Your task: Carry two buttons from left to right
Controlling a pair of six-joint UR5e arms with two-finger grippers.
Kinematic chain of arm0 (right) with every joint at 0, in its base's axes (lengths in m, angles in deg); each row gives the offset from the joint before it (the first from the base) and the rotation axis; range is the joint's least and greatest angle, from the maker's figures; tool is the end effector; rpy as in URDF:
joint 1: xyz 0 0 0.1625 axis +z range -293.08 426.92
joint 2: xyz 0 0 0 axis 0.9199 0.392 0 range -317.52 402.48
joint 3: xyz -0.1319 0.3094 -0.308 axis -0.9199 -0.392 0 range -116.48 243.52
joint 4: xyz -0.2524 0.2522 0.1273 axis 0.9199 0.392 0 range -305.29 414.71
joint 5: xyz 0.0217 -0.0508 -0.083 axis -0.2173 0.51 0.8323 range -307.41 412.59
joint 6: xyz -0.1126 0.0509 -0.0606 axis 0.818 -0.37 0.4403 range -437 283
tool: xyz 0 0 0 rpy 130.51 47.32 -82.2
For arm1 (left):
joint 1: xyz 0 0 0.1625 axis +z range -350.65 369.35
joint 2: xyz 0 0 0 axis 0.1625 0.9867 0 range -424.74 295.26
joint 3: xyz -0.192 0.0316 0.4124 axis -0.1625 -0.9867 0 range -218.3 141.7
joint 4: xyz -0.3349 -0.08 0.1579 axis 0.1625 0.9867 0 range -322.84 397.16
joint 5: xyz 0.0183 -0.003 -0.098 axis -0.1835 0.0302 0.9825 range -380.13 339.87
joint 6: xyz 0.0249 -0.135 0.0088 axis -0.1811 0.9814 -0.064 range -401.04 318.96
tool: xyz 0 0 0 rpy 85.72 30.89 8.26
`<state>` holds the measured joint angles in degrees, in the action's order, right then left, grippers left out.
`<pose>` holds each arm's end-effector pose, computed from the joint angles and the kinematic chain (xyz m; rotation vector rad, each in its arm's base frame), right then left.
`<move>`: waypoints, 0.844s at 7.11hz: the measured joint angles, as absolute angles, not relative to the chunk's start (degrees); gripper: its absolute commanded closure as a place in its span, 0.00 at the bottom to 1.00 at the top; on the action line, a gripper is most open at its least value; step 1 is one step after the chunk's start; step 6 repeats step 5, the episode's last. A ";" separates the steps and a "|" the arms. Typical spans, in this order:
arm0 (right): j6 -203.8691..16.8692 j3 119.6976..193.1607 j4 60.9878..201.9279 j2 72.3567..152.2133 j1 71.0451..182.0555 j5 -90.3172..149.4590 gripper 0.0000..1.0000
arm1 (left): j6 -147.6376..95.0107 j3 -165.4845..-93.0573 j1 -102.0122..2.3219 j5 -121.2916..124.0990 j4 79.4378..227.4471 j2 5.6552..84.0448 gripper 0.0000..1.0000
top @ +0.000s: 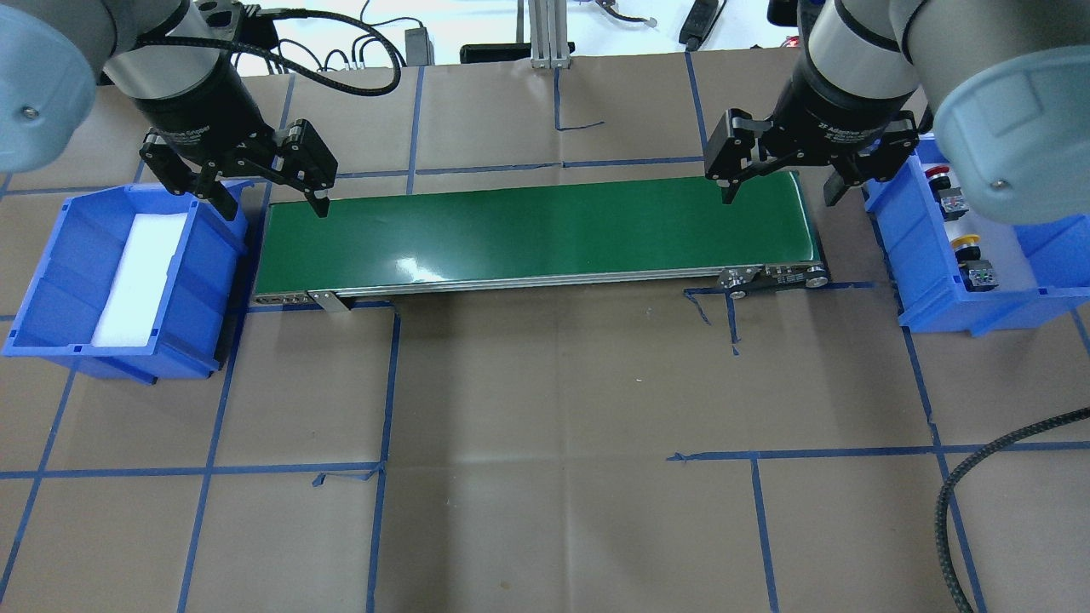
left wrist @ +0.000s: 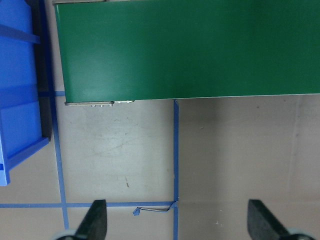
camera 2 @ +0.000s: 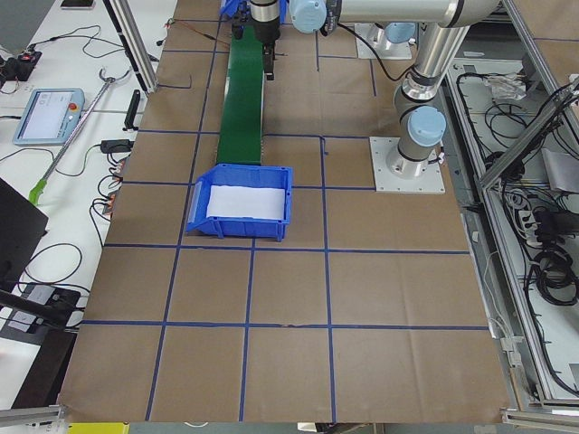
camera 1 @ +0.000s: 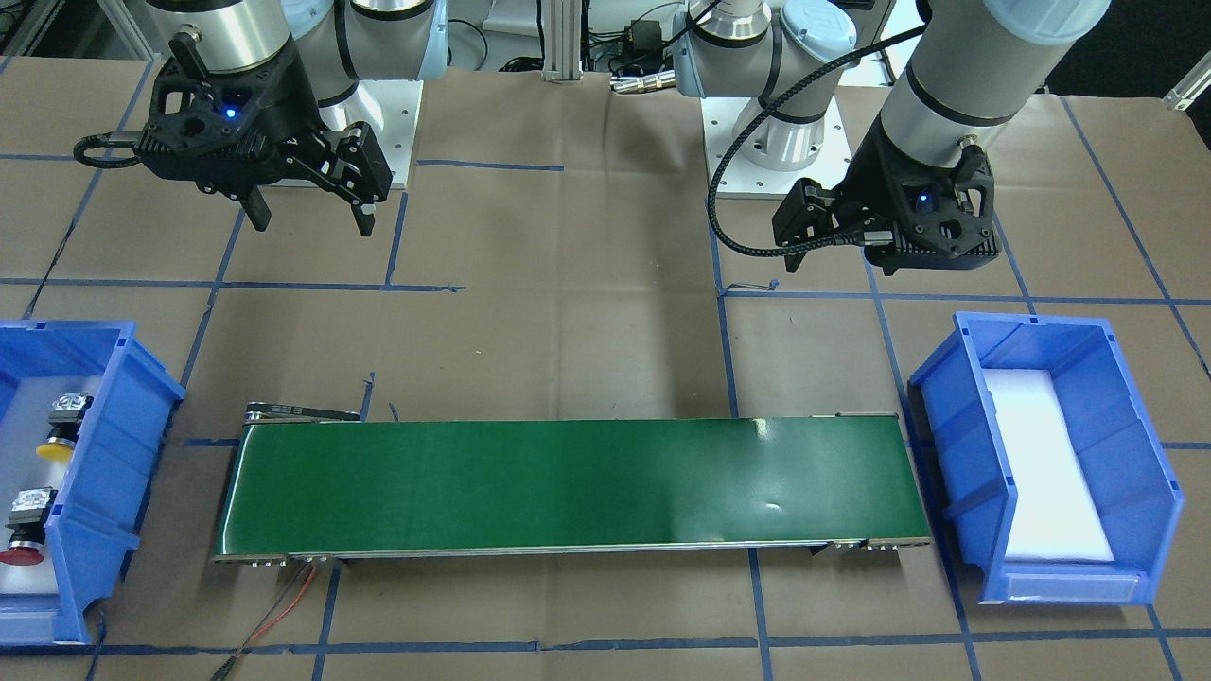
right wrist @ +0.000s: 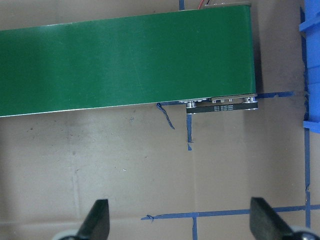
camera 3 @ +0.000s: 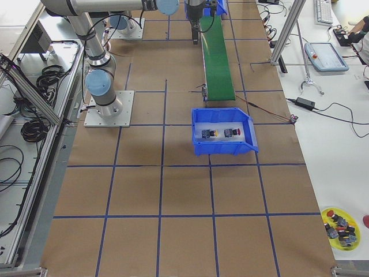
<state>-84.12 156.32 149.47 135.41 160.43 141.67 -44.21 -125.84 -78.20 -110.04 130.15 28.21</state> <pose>0.1623 -0.4333 0.4902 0.0970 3.1135 -0.1302 -0.1134 -0.4745 0.4715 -0.0197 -3.1355 -0.0952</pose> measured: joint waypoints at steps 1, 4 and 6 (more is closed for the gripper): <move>-84.12 156.28 149.51 135.24 160.43 141.59 0.00 | -44.21 -125.84 -78.24 -110.04 130.15 28.23 0.00; -84.10 156.25 149.54 134.97 160.44 141.44 0.00 | -44.21 -125.77 -78.26 -110.04 130.15 28.24 0.00; -84.06 156.25 149.57 134.92 160.44 141.44 0.00 | -44.21 -125.76 -78.25 -110.04 130.15 28.24 0.00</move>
